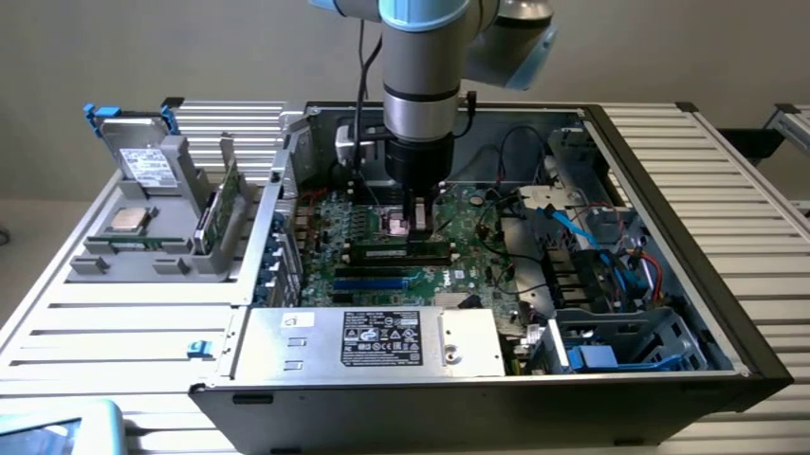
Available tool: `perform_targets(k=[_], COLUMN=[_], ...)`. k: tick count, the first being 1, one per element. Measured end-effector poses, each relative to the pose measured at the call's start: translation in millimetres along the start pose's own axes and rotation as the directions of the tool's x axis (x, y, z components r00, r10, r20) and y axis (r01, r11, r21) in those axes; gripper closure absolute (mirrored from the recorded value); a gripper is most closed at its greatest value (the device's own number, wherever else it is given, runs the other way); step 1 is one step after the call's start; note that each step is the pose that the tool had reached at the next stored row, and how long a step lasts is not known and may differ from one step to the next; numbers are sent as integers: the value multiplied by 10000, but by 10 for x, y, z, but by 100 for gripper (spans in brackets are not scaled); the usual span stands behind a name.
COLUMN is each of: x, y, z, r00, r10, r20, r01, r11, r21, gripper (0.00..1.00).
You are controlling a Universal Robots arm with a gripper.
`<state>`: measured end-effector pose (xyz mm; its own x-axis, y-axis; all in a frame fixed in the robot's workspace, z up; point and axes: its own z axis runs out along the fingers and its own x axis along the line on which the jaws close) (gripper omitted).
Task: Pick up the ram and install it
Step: 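Insert the ram into the slot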
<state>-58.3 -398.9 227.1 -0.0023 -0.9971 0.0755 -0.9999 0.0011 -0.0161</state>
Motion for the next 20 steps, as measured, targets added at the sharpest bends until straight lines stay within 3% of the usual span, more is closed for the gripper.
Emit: perform_targets(k=[20], x=[11], y=[13], z=[28], r00=[10000], r10=[45], r20=[15], r01=[-45], r11=[10000], r21=[0], gripper=[87])
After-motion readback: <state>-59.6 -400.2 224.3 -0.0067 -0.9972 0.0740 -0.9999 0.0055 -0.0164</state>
